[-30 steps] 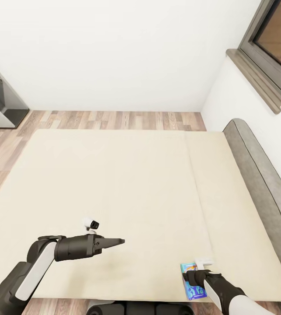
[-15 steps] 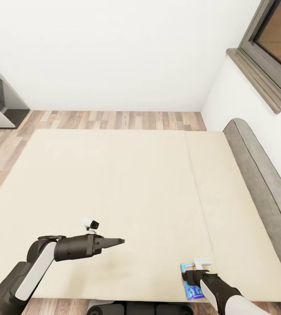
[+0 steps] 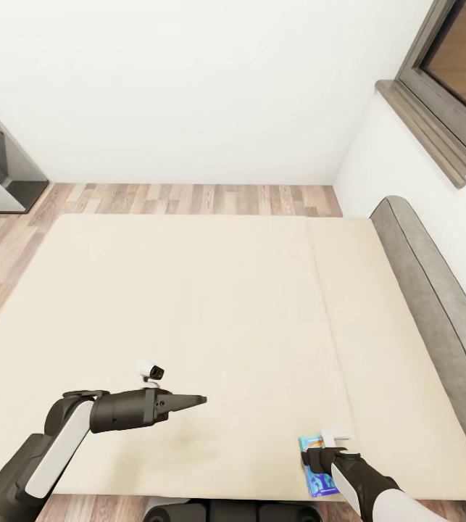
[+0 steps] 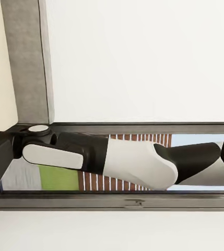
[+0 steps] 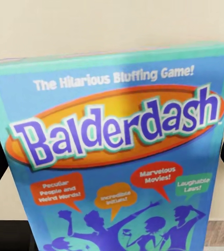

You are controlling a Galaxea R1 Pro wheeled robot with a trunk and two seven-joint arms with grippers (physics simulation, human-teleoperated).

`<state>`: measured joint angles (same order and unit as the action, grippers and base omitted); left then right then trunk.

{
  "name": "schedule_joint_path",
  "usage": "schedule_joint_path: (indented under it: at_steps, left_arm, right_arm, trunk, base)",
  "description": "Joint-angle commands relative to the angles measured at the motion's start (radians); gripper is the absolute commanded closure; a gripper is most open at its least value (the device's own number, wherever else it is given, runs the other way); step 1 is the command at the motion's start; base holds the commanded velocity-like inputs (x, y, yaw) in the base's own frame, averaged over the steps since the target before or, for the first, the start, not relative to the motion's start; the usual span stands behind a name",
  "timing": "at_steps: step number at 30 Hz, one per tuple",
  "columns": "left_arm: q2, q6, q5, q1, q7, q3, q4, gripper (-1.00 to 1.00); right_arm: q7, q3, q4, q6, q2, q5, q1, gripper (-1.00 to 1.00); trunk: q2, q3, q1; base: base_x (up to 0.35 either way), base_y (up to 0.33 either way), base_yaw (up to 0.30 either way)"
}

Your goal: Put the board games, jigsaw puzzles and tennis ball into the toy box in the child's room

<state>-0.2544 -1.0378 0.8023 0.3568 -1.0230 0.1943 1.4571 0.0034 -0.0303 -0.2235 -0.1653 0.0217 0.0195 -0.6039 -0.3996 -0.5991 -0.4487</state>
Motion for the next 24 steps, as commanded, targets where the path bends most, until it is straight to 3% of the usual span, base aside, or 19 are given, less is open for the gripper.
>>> schedule_joint_path:
  at_steps: [1,15,16,19,21,24]
  left_arm:
    - [-0.001,-0.004,0.001,0.001,-0.002,0.001,0.0,-1.0]
    - [-0.001,-0.004,0.001,0.001,-0.002,0.002,0.0,-1.0]
    - [-0.002,-0.002,0.003,0.001,-0.003,-0.003,-0.001,-1.0]
    - [0.0,-0.002,0.002,0.001,-0.002,-0.002,-0.002,-1.0]
    - [0.002,-0.002,0.001,0.0,-0.002,-0.001,-0.002,-1.0]
    - [0.007,-0.001,-0.005,0.0,0.001,-0.001,-0.008,-1.0]
  right_arm:
    - [-0.008,-0.002,0.003,-0.006,0.021,0.0,0.001,-1.0]
    - [-0.008,-0.002,0.004,-0.005,0.021,-0.002,0.001,-1.0]
    - [0.006,0.004,-0.004,-0.01,0.006,0.005,0.001,-1.0]
    - [0.045,0.004,-0.003,-0.011,0.021,0.019,0.001,-1.0]
    - [0.071,0.005,-0.002,-0.003,0.016,0.004,0.0,-1.0]
    - [0.022,0.026,-0.001,0.001,0.0,-0.032,0.0,-1.0]
  trunk:
    - [0.0,-0.001,-0.001]
    - [0.0,-0.001,-0.001]
    - [0.0,-0.001,-0.001]
    - [0.0,-0.001,-0.001]
    - [0.0,-0.001,-0.001]
    - [0.0,-0.001,-0.001]
  base:
    - [0.0,0.0,0.0]
    - [0.0,0.0,0.0]
    - [0.0,0.0,0.0]
    - [0.0,0.0,0.0]
    - [0.0,0.0,0.0]
    - [0.0,0.0,0.0]
